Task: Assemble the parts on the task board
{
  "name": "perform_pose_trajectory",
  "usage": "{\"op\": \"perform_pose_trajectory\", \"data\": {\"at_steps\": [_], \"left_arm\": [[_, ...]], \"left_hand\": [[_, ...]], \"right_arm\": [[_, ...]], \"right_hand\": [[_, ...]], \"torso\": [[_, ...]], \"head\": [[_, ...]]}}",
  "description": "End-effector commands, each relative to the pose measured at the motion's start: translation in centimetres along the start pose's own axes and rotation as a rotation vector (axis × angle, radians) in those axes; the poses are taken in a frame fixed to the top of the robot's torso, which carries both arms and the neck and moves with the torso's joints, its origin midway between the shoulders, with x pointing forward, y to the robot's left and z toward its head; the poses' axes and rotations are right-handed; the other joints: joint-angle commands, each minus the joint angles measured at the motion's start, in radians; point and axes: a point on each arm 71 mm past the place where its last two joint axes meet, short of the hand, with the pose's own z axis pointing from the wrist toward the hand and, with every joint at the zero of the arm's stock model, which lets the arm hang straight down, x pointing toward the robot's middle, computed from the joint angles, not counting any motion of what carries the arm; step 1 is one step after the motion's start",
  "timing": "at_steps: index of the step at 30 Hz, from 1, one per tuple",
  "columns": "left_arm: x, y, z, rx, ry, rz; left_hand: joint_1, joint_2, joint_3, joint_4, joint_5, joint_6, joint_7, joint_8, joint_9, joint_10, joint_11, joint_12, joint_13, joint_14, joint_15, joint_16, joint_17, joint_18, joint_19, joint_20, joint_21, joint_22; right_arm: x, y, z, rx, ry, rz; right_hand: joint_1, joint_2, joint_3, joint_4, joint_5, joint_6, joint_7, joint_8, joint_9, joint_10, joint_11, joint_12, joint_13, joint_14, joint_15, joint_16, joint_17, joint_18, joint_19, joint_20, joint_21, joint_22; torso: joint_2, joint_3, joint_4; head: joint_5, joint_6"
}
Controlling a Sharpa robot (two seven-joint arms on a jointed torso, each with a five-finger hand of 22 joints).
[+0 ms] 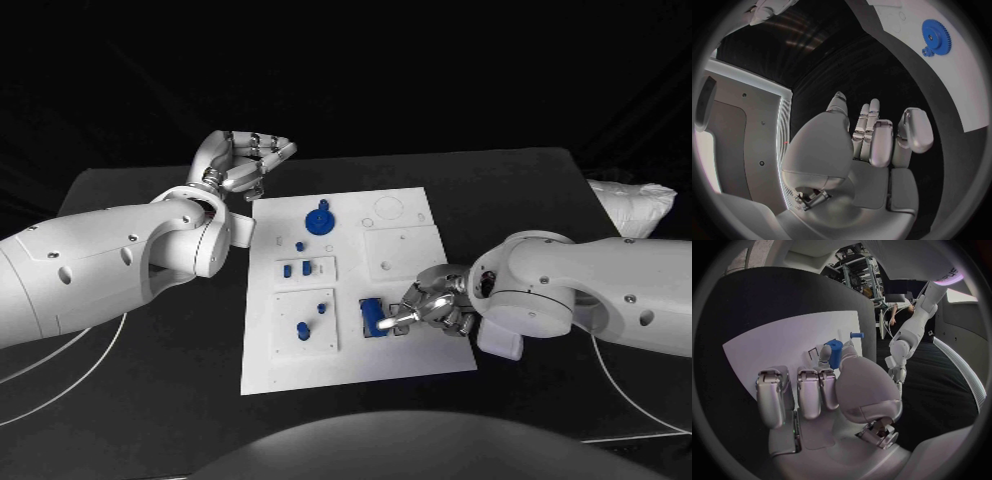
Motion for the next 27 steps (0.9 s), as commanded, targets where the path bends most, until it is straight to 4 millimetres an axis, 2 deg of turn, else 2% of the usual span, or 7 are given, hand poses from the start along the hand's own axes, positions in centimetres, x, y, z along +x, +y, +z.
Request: {"op": "perform_pose_trajectory", "data": {"at_steps": [1,15,27], "left_arm": [[0.2,-0.1,0.0,0.009,0.017,-0.005],[0.3,-0.1,0.0,0.009,0.018,-0.005],[0.2,-0.1,0.0,0.009,0.019,-0.005]], "left_hand": [[0.0,0.013,-0.005,0.001,0.005,-0.005,0.001,-0.005,-0.001,-0.001,0.003,-0.007,-0.001,-0.005,0.001,-0.003,-0.001,0.011,0.0,-0.003,-0.005,0.145],[0.0,0.013,-0.005,0.001,0.005,-0.005,0.001,-0.005,-0.001,-0.001,0.003,-0.007,-0.001,-0.005,0.001,-0.003,-0.001,0.011,0.0,-0.003,-0.005,0.145],[0.001,0.014,-0.006,0.001,0.006,-0.005,0.001,-0.005,-0.001,-0.002,0.003,-0.007,-0.001,-0.005,0.001,-0.003,-0.001,0.011,0.0,-0.003,-0.006,0.145]], "right_arm": [[0.2,0.0,0.2,0.008,0.022,-0.012],[0.3,0.3,1.1,0.014,0.001,-0.021],[0.1,0.6,1.5,0.012,-0.023,-0.042]], "right_hand": [[-0.001,0.011,-0.001,0.0,-0.003,0.001,-0.005,0.005,0.002,0.105,-0.004,0.003,0.263,0.104,-0.007,0.004,0.263,-0.011,0.097,-0.007,0.0,0.258],[0.034,0.042,0.011,-0.017,-0.003,0.012,-0.013,0.007,0.026,0.105,-0.012,0.003,0.263,0.104,-0.012,0.004,0.263,-0.012,0.1,-0.012,0.005,0.26],[0.094,0.072,0.041,-0.054,-0.001,0.018,-0.021,-0.005,0.041,0.105,-0.018,0.003,0.263,0.104,-0.017,0.004,0.263,-0.013,0.102,-0.017,0.008,0.261]], "torso": [[-0.001,-0.0004,0.0],[-0.001,-0.0002,-0.0001],[0.0,-0.0003,-0.0004]], "head": [[0.0,0.0],[-0.002,0.0],[-0.001,0.0]]}}
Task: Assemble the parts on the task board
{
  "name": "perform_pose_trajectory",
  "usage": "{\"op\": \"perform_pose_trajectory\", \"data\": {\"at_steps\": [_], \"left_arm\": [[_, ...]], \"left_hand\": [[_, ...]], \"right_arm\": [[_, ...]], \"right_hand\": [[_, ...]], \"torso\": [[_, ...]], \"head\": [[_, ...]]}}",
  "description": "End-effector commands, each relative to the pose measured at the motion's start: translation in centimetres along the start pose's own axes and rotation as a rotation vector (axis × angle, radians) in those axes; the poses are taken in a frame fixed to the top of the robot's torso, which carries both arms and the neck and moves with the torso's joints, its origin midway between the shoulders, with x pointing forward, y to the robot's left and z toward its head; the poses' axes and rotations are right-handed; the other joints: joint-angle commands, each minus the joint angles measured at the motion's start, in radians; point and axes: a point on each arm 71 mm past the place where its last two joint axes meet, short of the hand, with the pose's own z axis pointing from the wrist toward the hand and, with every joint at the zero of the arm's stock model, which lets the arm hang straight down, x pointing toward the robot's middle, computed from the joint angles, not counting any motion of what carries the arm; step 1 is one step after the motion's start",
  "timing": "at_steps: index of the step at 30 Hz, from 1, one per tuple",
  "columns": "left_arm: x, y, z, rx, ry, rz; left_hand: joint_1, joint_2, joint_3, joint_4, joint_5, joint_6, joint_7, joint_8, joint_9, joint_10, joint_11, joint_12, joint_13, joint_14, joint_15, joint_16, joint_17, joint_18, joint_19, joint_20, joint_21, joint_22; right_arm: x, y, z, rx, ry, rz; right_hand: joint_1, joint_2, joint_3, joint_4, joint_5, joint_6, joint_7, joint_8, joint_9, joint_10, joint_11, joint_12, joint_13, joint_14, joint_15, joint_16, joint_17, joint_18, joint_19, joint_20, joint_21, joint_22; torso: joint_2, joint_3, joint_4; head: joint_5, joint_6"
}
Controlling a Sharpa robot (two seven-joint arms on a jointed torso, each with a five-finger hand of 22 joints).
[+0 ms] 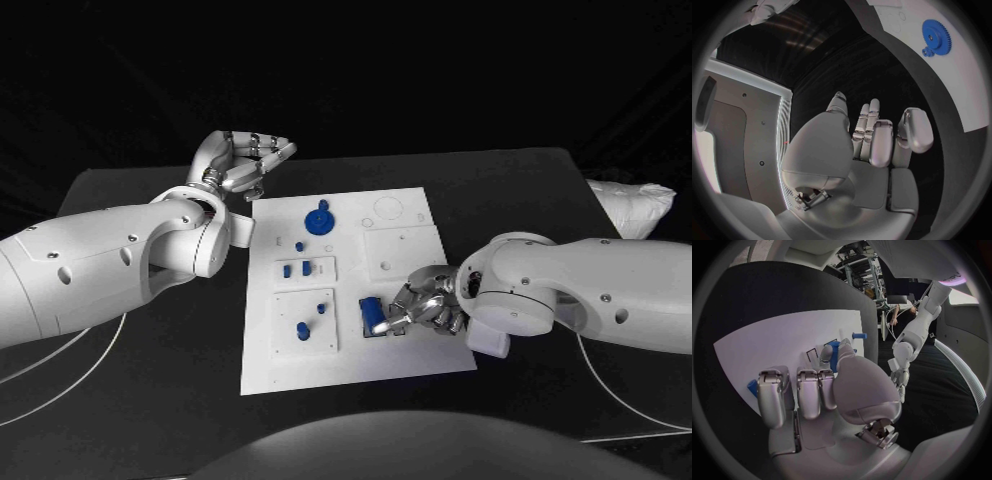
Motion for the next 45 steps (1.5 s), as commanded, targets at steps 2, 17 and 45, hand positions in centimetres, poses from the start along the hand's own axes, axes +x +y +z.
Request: {"op": "perform_pose_trajectory", "data": {"at_steps": [2,17,45], "left_arm": [[0.2,-0.1,0.0,0.009,0.017,-0.005],[0.2,-0.1,0.0,0.008,0.019,-0.006],[0.4,-0.1,0.1,0.005,0.022,-0.006]], "left_hand": [[0.002,0.014,-0.006,0.001,0.006,-0.005,0.001,-0.005,-0.001,-0.002,0.003,-0.007,-0.001,-0.005,0.001,-0.003,-0.001,0.011,0.0,-0.003,-0.006,0.145],[0.002,0.014,-0.006,0.001,0.006,-0.005,0.001,-0.005,-0.001,-0.002,0.003,-0.007,-0.001,-0.005,0.001,-0.003,-0.001,0.011,0.0,-0.003,-0.006,0.145],[0.003,0.016,-0.007,0.001,0.006,-0.005,0.001,-0.005,-0.001,-0.002,0.003,-0.007,-0.001,-0.006,0.001,-0.004,-0.002,0.011,0.0,-0.003,-0.007,0.145]], "right_arm": [[-0.2,0.0,0.2,0.003,-0.027,-0.022],[0.0,0.2,0.4,0.0,-0.016,-0.041],[-4.0,-1.9,-5.8,-0.158,-0.323,0.036]], "right_hand": [[0.029,0.017,0.002,-0.008,-0.001,0.003,-0.005,-0.006,0.003,0.108,-0.009,-0.004,0.259,0.105,-0.01,0.004,0.263,-0.013,0.102,-0.01,0.004,0.262],[0.044,0.01,0.005,-0.022,0.0,0.006,-0.006,-0.016,0.008,0.108,-0.01,-0.004,0.259,0.105,-0.011,0.004,0.263,-0.012,0.1,-0.011,0.001,0.261],[-0.004,-0.057,-0.036,-0.015,0.161,-0.026,0.063,-0.309,-0.17,0.108,0.051,-0.004,0.259,0.105,0.029,0.004,0.263,-0.014,0.105,0.018,0.009,0.263]], "torso": [[0.001,0.0,-0.0007],[0.0,-0.0003,-0.0002],[0.0,-0.0028,0.0002]], "head": [[0.0,0.0],[-0.002,0.0],[-0.024,0.0]]}}
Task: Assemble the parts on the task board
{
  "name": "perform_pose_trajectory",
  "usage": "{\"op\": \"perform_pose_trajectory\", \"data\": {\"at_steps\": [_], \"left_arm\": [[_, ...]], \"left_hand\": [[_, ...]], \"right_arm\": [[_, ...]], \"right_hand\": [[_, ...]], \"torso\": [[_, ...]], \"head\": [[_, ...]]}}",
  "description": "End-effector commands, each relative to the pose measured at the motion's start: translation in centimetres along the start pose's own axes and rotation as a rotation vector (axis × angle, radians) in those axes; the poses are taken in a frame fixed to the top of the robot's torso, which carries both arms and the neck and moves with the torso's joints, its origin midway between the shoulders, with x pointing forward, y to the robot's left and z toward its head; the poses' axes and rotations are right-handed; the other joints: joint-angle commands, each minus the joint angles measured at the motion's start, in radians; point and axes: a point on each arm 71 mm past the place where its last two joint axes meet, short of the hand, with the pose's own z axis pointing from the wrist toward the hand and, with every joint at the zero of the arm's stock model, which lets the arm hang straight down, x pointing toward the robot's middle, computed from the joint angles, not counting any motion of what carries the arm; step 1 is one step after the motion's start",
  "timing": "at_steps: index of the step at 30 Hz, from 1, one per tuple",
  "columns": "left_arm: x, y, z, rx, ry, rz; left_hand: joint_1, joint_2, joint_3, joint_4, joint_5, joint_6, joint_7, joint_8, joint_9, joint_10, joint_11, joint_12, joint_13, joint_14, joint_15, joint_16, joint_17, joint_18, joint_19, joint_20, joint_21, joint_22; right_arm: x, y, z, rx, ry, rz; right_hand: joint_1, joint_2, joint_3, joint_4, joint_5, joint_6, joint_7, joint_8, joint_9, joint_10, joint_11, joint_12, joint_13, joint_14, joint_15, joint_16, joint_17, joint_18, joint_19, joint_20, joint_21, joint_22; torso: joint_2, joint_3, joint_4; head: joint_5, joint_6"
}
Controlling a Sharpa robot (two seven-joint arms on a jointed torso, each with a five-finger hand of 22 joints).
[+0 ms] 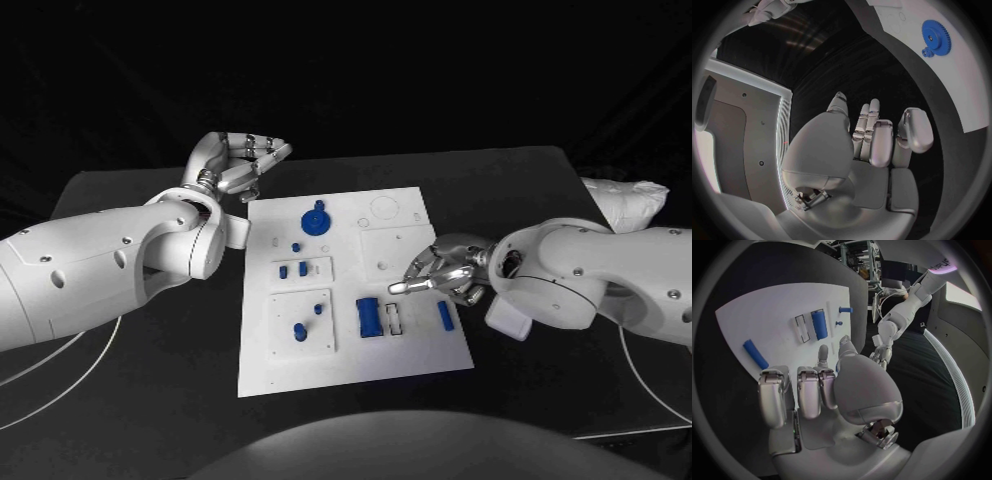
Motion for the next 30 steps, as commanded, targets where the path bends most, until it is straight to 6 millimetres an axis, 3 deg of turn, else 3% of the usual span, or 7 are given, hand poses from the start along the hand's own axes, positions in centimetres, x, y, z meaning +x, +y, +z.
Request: {"op": "perform_pose_trajectory", "data": {"at_steps": [1,5,7,10,15,21,30], "left_arm": [[0.4,-0.1,0.1,0.007,0.019,-0.006],[0.5,-0.2,0.1,0.008,0.021,-0.007],[0.6,-0.2,0.2,0.009,0.023,-0.007],[0.7,-0.2,0.2,0.01,0.024,-0.008],[0.7,-0.2,0.2,0.01,0.024,-0.007],[0.6,-0.2,0.2,0.009,0.024,-0.008],[0.5,-0.2,0.1,0.009,0.021,-0.007]], "left_hand": [[-0.003,0.011,-0.007,0.001,0.006,-0.005,0.001,-0.005,-0.001,-0.002,0.003,-0.004,-0.001,-0.006,0.001,-0.004,-0.001,0.011,-0.001,-0.003,-0.007,0.145],[-0.003,0.011,-0.007,0.001,0.006,-0.005,0.001,-0.005,-0.001,-0.002,0.003,-0.004,-0.001,-0.006,0.001,-0.004,-0.001,0.011,-0.001,-0.003,-0.007,0.145],[-0.003,0.011,-0.007,0.001,0.006,-0.005,0.001,-0.005,-0.001,-0.002,0.003,-0.004,-0.001,-0.006,0.001,-0.004,-0.001,0.011,-0.001,-0.003,-0.007,0.145],[-0.003,0.011,-0.007,0.001,0.006,-0.005,0.001,-0.005,-0.001,-0.002,0.003,-0.004,-0.001,-0.006,0.001,-0.004,-0.001,0.011,-0.001,-0.003,-0.007,0.145],[-0.003,0.011,-0.007,0.001,0.006,-0.005,0.001,-0.005,-0.001,-0.002,0.003,-0.004,-0.001,-0.006,0.001,-0.004,-0.001,0.011,-0.001,-0.003,-0.007,0.145],[-0.003,0.011,-0.007,0.001,0.006,-0.005,0.001,-0.005,-0.001,-0.002,0.003,-0.004,-0.001,-0.006,0.001,-0.004,-0.001,0.011,-0.001,-0.003,-0.007,0.145],[-0.003,0.011,-0.007,0.001,0.006,-0.005,0.001,-0.005,-0.001,-0.002,0.003,-0.004,-0.001,-0.006,0.001,-0.004,-0.001,0.011,-0.001,-0.003,-0.007,0.145]], "right_arm": [[-0.8,-0.3,-0.8,-0.022,-0.072,-0.105],[-1.7,-1.7,-2.0,0.037,-0.136,-0.253],[-1.9,-2.3,-2.4,0.067,-0.163,-0.314],[-1.9,-3.0,-2.8,0.097,-0.187,-0.385],[-1.5,-3.9,-3.0,0.134,-0.207,-0.471],[-1.0,-4.5,-2.7,0.163,-0.225,-0.543],[-0.4,-4.8,-2.1,0.182,-0.204,-0.581]], "right_hand": [[-0.001,-0.01,0.007,-0.003,0.048,0.001,0.016,-0.053,-0.049,0.104,0.014,0.003,0.263,0.104,0.013,0.004,0.263,-0.014,0.105,0.013,0.004,0.263],[-0.038,-0.025,0.02,0.011,0.193,0.01,0.031,-0.128,-0.126,0.104,0.028,0.003,0.263,0.104,0.027,0.004,0.263,-0.014,0.105,0.028,0.004,0.263],[-0.062,-0.027,0.028,0.021,0.232,0.019,0.034,-0.149,-0.148,0.104,0.03,0.003,0.263,0.104,0.03,0.004,0.263,-0.014,0.105,0.032,0.004,0.263],[-0.096,-0.028,0.036,0.037,0.254,0.021,0.038,-0.171,-0.17,0.104,0.035,0.003,0.263,0.104,0.033,0.004,0.263,-0.014,0.105,0.035,0.004,0.263],[-0.106,-0.027,0.049,0.039,0.263,0.022,0.042,-0.188,-0.187,0.104,0.039,0.003,0.263,0.104,0.037,0.004,0.263,-0.014,0.105,0.039,0.004,0.263],[-0.076,-0.026,0.095,0.008,0.234,0.038,0.042,-0.209,-0.213,0.104,0.039,0.003,0.263,0.104,0.041,0.004,0.263,-0.014,0.105,0.043,0.004,0.263],[-0.07,-0.03,0.127,-0.01,0.194,0.051,0.044,-0.228,-0.239,0.104,0.041,0.003,0.263,0.104,0.045,0.004,0.263,-0.014,0.105,0.047,0.004,0.263]], "torso": [[0.001,-0.0008,0.0006],[0.0,0.0021,-0.0015],[0.0,0.0011,0.0008],[-0.001,0.0013,0.0016],[0.0,0.0033,-0.0012],[0.0,0.0014,0.0007],[0.0,0.0019,-0.0003]], "head": [[-0.01,0.0],[-0.022,0.0],[-0.033,0.0],[-0.04,0.0],[-0.046,0.0],[-0.055,0.0],[-0.048,0.0]]}}
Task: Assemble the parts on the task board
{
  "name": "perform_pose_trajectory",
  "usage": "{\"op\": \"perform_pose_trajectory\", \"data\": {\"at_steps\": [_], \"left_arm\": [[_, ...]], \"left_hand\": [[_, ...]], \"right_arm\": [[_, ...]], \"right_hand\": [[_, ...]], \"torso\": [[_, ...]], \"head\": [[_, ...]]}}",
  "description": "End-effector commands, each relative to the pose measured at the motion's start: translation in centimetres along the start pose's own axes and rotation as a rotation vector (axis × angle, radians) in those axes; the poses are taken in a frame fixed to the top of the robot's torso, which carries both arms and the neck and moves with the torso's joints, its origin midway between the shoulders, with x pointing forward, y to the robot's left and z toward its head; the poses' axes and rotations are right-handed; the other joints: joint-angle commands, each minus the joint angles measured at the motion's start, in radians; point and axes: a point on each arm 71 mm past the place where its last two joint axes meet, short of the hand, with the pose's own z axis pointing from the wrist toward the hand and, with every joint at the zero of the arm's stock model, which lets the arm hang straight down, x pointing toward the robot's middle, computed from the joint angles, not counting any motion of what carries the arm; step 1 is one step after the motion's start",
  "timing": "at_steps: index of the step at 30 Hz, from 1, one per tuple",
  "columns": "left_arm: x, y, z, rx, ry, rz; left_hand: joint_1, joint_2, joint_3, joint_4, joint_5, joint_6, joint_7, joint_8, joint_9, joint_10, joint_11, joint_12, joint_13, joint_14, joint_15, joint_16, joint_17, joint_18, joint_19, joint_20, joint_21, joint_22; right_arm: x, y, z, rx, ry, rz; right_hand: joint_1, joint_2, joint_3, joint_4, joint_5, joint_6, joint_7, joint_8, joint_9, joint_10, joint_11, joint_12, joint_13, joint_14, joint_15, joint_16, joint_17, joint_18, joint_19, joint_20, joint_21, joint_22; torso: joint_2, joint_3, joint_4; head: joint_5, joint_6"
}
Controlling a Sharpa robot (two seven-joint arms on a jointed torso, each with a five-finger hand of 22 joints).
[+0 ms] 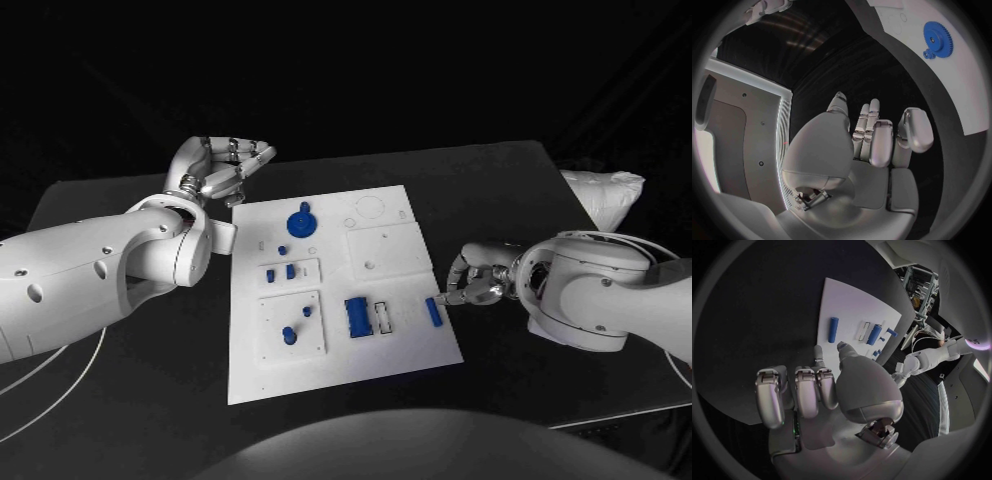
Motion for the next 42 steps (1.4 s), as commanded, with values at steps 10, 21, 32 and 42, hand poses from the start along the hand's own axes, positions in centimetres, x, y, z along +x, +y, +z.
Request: {"op": "perform_pose_trajectory", "data": {"at_steps": [10,21,32,42], "left_arm": [[0.1,-0.1,0.0,0.008,0.015,-0.005],[0.1,-0.1,-0.1,0.007,0.015,-0.005],[0.0,-0.1,-0.1,0.006,0.017,-0.005],[0.1,-0.1,-0.1,0.004,0.02,-0.006]], "left_hand": [[-0.002,0.011,-0.007,0.001,0.006,-0.005,0.001,-0.005,-0.001,-0.002,0.003,-0.004,-0.001,-0.006,0.001,-0.004,-0.001,0.011,-0.001,-0.003,-0.004,0.145],[-0.002,0.012,-0.009,0.001,0.006,-0.005,0.001,-0.004,-0.001,-0.002,0.003,-0.004,-0.001,-0.006,0.001,-0.004,-0.001,0.011,0.0,-0.003,-0.004,0.145],[-0.002,0.012,-0.009,0.001,0.006,-0.005,0.001,-0.004,-0.001,-0.002,0.003,-0.004,-0.001,-0.006,0.001,-0.004,-0.001,0.011,0.0,-0.003,-0.004,0.145],[-0.001,0.013,-0.009,0.001,0.006,-0.005,0.0,-0.004,-0.001,-0.002,0.003,-0.004,-0.001,-0.005,0.001,-0.003,0.0,0.011,-0.001,-0.003,-0.005,0.145]], "right_arm": [[0.9,0.5,0.9,0.012,0.039,-0.055],[1.6,1.2,1.4,-0.006,0.062,-0.056],[2.1,1.4,1.7,-0.005,0.087,-0.064],[2.6,1.6,2.6,0.016,0.123,-0.108]], "right_hand": [[0.031,-0.01,0.039,-0.028,-0.043,0.019,0.003,-0.02,-0.025,0.105,0.009,0.003,0.263,0.104,0.009,0.004,0.263,-0.014,0.104,0.011,0.004,0.263],[0.044,-0.014,0.057,-0.047,-0.072,0.027,0.003,-0.027,-0.04,0.105,0.009,0.003,0.263,0.104,0.012,0.004,0.263,-0.014,0.104,0.014,0.004,0.263],[0.06,-0.012,0.077,-0.064,-0.088,0.033,0.002,-0.035,-0.054,0.105,0.008,0.003,0.263,0.104,0.014,0.004,0.263,-0.014,0.104,0.016,0.004,0.263],[0.048,-0.011,0.104,-0.068,-0.137,0.069,0.007,-0.092,-0.127,0.105,0.012,0.003,0.263,0.104,0.022,0.004,0.263,-0.014,0.104,0.023,0.004,0.263]], "torso": [[0.001,-0.0002,0.0002],[0.0,-0.0006,-0.0006],[0.0,-0.0003,0.0],[0.0,-0.0005,0.0001]], "head": [[0.01,0.0],[0.012,0.0],[0.012,0.0],[0.01,0.0]]}}
